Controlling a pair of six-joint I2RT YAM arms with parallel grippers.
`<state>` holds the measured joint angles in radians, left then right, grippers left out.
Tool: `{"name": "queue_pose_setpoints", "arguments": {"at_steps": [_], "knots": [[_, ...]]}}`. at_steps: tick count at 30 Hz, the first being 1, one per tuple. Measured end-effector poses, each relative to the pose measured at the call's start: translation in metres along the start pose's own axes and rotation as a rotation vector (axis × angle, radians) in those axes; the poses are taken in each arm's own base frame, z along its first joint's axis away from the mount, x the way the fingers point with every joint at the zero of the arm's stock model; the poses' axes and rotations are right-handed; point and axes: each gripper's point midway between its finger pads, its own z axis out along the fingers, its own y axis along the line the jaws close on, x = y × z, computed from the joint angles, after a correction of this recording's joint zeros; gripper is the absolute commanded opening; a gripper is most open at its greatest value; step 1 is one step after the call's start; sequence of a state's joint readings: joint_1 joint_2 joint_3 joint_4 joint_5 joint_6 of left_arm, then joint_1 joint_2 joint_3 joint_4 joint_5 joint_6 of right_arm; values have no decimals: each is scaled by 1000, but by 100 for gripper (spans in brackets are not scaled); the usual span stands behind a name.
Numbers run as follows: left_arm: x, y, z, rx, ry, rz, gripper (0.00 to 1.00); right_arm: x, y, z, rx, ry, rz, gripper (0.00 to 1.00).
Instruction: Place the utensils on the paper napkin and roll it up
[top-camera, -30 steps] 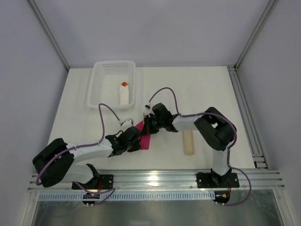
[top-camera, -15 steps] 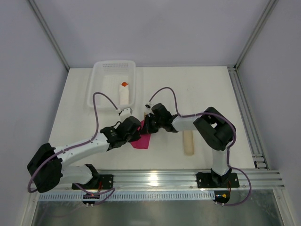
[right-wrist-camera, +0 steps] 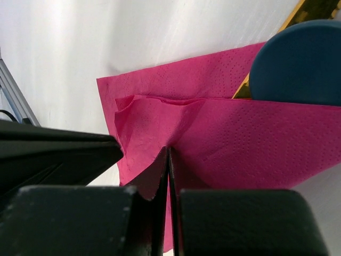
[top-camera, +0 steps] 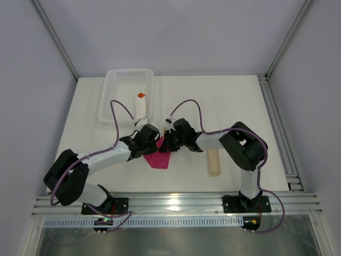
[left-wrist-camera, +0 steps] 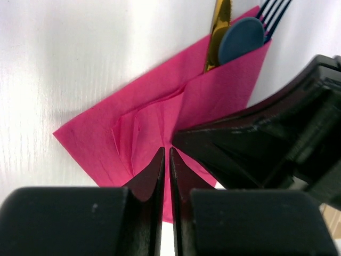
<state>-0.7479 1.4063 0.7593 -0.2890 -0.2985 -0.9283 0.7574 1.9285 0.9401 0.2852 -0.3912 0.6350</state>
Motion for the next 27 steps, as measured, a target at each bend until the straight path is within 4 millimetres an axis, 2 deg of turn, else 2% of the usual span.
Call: {"name": "queue_pose_setpoints", "arguments": {"at_steps": [5,9,18,27], "knots": [[3,3,16,8,17,-8,5,0,0,0,-8,-8,-1,4],[4,6,23,1,20,-13,0,0,0,0,-12,-12,-1,4],[14,28,29,-71,28,-45,0,1,0,-1,-10,-13,1,4],[14,27,30,-48,6,-98,0,1,-3,-9,5,-2,0,4]]}}
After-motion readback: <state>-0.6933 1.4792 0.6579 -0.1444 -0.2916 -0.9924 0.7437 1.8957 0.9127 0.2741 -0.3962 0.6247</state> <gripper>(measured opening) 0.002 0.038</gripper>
